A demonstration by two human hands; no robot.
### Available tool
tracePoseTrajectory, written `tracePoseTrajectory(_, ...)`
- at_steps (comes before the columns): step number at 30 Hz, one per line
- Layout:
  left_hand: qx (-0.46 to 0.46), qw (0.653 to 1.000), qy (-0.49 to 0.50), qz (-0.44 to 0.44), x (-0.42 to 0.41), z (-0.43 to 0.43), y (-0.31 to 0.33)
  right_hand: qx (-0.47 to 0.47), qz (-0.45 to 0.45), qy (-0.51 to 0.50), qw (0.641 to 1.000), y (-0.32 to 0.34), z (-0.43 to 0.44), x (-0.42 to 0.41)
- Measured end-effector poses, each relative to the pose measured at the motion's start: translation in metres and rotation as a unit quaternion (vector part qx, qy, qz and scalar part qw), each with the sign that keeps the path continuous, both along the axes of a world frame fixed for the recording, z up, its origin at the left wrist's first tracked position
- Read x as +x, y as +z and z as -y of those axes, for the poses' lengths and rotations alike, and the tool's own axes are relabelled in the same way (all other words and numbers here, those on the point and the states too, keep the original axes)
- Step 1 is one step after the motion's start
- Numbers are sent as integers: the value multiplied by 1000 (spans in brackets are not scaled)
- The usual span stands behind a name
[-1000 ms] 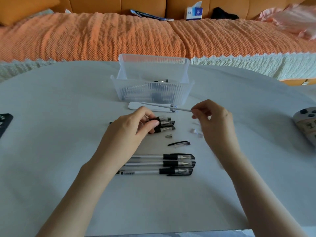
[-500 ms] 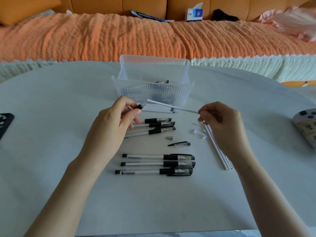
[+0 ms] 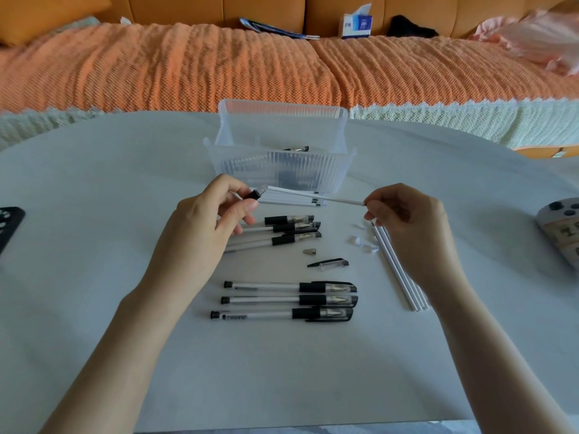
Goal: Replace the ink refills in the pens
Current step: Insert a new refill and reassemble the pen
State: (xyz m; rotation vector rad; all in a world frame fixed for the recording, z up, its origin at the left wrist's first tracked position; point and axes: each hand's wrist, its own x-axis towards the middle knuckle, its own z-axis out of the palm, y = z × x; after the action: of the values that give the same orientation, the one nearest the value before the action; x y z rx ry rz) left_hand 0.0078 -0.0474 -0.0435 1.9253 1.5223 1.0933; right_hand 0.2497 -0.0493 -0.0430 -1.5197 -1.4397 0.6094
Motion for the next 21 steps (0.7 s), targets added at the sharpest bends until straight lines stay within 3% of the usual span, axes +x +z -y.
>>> tracePoseTrajectory(14,-6,1000,12,-27,-2,0,-1,10,37,7,999,-1,0,1)
tracePoseTrajectory(21,1,996,15,-92,-8,2,3,51,116,36,991,0,1,1)
